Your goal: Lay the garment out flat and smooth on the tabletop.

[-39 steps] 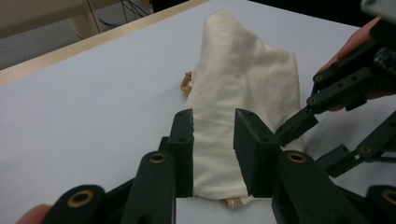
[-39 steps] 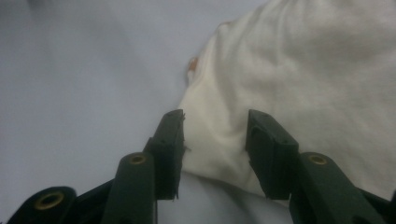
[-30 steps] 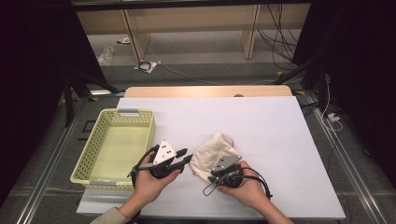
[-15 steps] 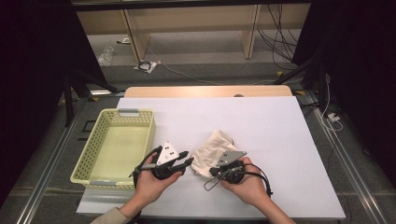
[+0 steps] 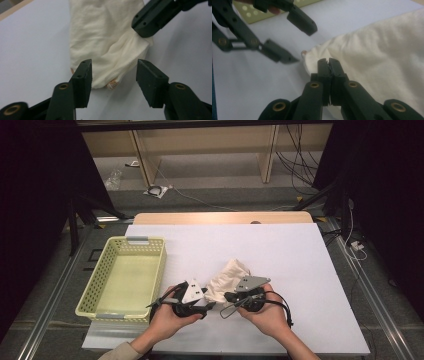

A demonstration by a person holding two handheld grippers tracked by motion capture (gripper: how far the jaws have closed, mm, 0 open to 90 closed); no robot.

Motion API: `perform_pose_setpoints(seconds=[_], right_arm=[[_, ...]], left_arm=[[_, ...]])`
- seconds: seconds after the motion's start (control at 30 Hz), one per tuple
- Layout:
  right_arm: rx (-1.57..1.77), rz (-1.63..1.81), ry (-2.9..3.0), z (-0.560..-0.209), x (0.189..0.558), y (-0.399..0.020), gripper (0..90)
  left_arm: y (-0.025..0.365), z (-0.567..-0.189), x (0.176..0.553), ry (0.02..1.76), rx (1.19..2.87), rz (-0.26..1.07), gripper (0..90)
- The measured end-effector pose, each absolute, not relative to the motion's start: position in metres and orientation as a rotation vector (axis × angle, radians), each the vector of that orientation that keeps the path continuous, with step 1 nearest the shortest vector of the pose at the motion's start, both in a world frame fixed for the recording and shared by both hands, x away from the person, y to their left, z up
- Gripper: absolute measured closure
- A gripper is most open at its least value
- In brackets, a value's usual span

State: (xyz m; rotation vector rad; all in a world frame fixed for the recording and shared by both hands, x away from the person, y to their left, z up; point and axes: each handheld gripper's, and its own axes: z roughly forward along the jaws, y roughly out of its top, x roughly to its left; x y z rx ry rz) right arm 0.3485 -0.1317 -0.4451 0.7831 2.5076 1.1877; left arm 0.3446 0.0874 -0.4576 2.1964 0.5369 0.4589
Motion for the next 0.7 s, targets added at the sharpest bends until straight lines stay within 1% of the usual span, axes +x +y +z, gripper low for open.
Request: perform_pose_setpoints(seconds=[0.07, 0.1, 0.17, 0.23, 0.3, 0.33, 0.37, 0.4, 0.47, 0.5, 0.57, 0.63, 0.7], right_arm=[[0.778, 1.199, 2.496, -0.441, 0.349, -0.132, 89.5], [0.769, 1.214, 2.483, -0.437, 0.35, -0.131, 89.5], [0.755, 1.247, 2.476, -0.432, 0.351, -0.13, 89.5], [0.739, 1.273, 2.469, -0.428, 0.352, -0.129, 89.5], [0.732, 1.285, 2.452, -0.426, 0.352, -0.129, 89.3], [0.734, 1.301, 2.431, -0.425, 0.353, -0.13, 88.7], [0.734, 1.301, 2.431, -0.425, 0.353, -0.13, 88.7], [0.738, 1.321, 2.413, -0.424, 0.353, -0.133, 86.6], [0.758, 1.378, 2.361, -0.421, 0.354, -0.141, 71.9], [0.805, 1.411, 2.307, -0.419, 0.355, -0.154, 65.3], [0.872, 1.402, 2.242, -0.419, 0.354, -0.169, 61.4], [0.912, 1.386, 2.22, -0.421, 0.354, -0.176, 60.8], [1.033, 1.31, 2.201, -0.432, 0.355, -0.193, 59.8]], left_arm=[[0.078, -0.457, 0.346, 0.493, 2.221, 0.51, 44.3], [0.072, -0.457, 0.348, 0.462, 2.241, 0.541, 46.4], [0.065, -0.457, 0.352, 0.457, 2.251, 0.579, 52.2], [0.06, -0.456, 0.357, 0.484, 2.243, 0.576, 64.1], [0.059, -0.455, 0.359, 0.5, 2.238, 0.573, 79.0], [0.058, -0.453, 0.361, 0.513, 2.226, 0.568, 83.6], [0.057, -0.451, 0.363, 0.523, 2.219, 0.56, 83.6], [0.055, -0.449, 0.364, 0.529, 2.217, 0.562, 84.7], [0.053, -0.445, 0.366, 0.528, 2.208, 0.586, 85.2], [0.053, -0.443, 0.367, 0.536, 2.199, 0.587, 85.2], [0.054, -0.439, 0.371, 0.555, 2.184, 0.598, 85.2], [0.055, -0.439, 0.372, 0.562, 2.176, 0.6, 85.2], [0.056, -0.435, 0.374, 0.569, 2.157, 0.61, 85.2]])
